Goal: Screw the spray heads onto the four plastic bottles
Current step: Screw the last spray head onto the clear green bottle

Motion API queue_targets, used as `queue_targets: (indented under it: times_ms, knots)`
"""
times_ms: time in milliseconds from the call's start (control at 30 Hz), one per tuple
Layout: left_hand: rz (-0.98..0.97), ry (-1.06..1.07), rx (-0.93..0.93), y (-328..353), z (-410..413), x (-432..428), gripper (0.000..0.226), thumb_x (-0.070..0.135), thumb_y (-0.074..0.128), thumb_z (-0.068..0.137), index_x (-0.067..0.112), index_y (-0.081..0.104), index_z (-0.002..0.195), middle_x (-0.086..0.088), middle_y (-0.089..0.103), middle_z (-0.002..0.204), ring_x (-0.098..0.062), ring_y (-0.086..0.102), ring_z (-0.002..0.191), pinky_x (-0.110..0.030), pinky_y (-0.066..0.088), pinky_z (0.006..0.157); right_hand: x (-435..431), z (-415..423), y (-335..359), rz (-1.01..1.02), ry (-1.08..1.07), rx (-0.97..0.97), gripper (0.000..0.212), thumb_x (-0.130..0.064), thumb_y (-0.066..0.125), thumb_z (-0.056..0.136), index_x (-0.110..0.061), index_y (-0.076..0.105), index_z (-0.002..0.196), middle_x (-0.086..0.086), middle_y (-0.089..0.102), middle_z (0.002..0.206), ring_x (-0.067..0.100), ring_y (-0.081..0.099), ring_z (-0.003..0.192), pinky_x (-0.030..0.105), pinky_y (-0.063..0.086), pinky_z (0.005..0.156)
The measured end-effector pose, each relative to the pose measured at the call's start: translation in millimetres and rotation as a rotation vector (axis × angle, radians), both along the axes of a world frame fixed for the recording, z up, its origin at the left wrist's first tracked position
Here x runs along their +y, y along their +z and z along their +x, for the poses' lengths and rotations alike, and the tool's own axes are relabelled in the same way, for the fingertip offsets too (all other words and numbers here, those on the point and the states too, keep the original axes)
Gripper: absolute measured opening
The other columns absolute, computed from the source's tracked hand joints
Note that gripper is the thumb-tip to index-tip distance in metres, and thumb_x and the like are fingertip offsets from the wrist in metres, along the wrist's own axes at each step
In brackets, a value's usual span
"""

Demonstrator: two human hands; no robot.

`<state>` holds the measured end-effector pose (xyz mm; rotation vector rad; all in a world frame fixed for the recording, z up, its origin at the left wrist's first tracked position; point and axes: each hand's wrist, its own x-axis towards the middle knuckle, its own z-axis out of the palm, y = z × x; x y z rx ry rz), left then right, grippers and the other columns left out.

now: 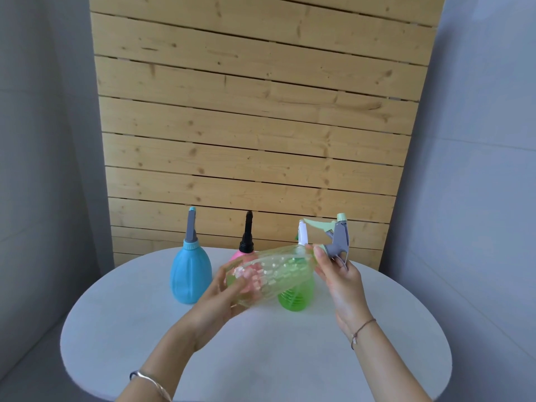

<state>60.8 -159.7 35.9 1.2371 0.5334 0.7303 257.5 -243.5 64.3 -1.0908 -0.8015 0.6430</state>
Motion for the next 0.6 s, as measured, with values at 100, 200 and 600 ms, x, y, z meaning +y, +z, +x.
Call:
queue_targets:
  times_ms: [100, 200, 600]
  knots:
    - [0.024, 0.084, 0.092, -0.1, 3.0, -4.0, 0.066, 0.056, 0.063, 0.073, 0.03, 0.047, 0.131, -0.001, 0.065, 0.123, -0.019, 0.069, 0.103, -0.036, 0.057, 0.086, 1.8, -5.2, -2.3, 0.003, 0.032, 0.004, 0.05, -0.044, 0.075, 0.064, -0.013, 0.072, 0.103, -0.006, 0.075, 0.108, 0.002, 0.065, 0.107, 0.034, 0.043, 0.107]
    - [0.201, 0.242, 0.096, 1.7, 2.6, -6.5, 0.061, 0.053, 0.07, 0.064, 0.038, 0.052, 0.12, 0.004, 0.062, 0.123, -0.016, 0.065, 0.108, -0.022, 0.053, 0.079, 2.5, -9.3, -2.1, 0.016, 0.019, 0.031, 0.05, -0.046, 0.075, 0.062, -0.016, 0.071, 0.103, -0.006, 0.074, 0.109, 0.004, 0.064, 0.111, 0.036, 0.04, 0.109]
    - [-0.431, -0.023, 0.082, 9.1, 14.7, -12.8, 0.062, 0.065, 0.068, 0.058, 0.023, 0.068, 0.104, -0.011, 0.077, 0.089, -0.037, 0.072, 0.085, -0.031, 0.06, 0.05, 3.1, -12.4, 15.2, 0.096, 0.1, -0.093, 0.046, -0.041, 0.064, 0.076, -0.015, 0.065, 0.114, -0.009, 0.073, 0.111, 0.001, 0.063, 0.111, 0.02, 0.047, 0.098]
